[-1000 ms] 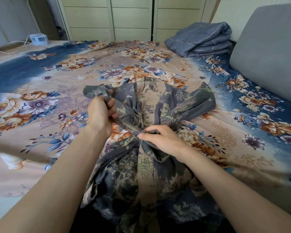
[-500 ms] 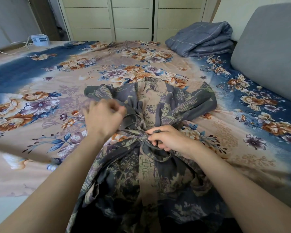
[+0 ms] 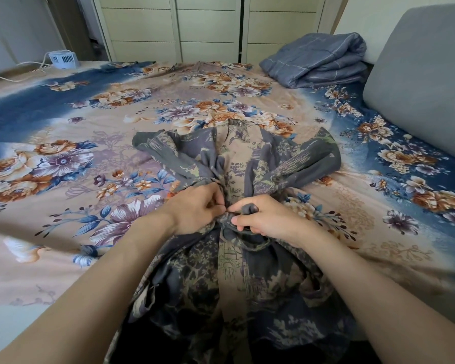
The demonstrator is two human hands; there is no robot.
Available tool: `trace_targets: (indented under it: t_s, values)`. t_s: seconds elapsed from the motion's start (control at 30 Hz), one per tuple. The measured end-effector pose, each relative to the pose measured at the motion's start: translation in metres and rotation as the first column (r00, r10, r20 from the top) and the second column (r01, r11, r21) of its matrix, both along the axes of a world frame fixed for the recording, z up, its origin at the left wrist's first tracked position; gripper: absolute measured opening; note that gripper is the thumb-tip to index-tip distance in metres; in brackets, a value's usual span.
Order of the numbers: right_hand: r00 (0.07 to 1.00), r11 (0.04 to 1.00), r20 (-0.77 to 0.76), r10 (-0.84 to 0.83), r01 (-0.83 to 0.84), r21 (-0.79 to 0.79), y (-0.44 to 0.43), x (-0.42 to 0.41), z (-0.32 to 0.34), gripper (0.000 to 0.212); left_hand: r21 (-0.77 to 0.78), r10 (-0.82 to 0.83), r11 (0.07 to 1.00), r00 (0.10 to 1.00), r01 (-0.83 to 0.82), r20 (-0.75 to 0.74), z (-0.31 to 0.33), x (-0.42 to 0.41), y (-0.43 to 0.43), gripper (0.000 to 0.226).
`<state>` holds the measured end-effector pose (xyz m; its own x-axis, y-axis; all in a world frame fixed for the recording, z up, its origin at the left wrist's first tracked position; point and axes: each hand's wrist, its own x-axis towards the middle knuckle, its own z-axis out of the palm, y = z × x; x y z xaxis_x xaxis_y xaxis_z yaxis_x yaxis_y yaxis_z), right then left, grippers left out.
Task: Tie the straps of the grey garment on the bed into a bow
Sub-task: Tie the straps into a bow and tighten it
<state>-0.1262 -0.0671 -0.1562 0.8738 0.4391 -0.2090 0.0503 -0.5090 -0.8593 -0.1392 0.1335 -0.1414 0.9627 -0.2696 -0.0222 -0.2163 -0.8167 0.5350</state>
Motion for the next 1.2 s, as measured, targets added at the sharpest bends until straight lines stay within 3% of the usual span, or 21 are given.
trace_targets:
  t_s: [0.3, 0.57, 0.77, 1.03, 1.2]
  values:
    - [0.992, 0.99, 0.127, -0.019, 0.036, -0.134, 0.008, 0.001, -0.005, 0.034, -0.073, -0.007, 0.997, 0.999, 0.011, 0.049, -0.002, 0.004, 0.015, 0.003]
    - [0.98, 0.991, 0.195, -0.034, 0.058, -0.119, 0.009, 0.0, -0.002, 0.028, -0.074, 0.094, 0.993, 0.99, -0.087, 0.102, 0.002, 0.006, 0.015, 0.013]
    - [0.961, 0.994, 0.273, -0.043, 0.07, -0.089, 0.006, 0.0, -0.003, 0.024, -0.214, 0.132, 0.97, 0.989, -0.116, 0.06, 0.001, 0.011, 0.014, 0.017]
    - [0.953, 0.957, 0.123, -0.278, 0.264, 0.122, -0.014, 0.004, 0.009, 0.023, -0.288, 0.148, 0.951, 0.983, -0.111, 0.11, -0.01, 0.002, 0.026, 0.037]
    - [0.89, 0.919, 0.237, -0.39, 0.393, 0.035, -0.034, 0.008, 0.015, 0.021, -0.28, 0.177, 0.95, 0.978, -0.139, 0.114, -0.011, 0.0, 0.033, 0.041]
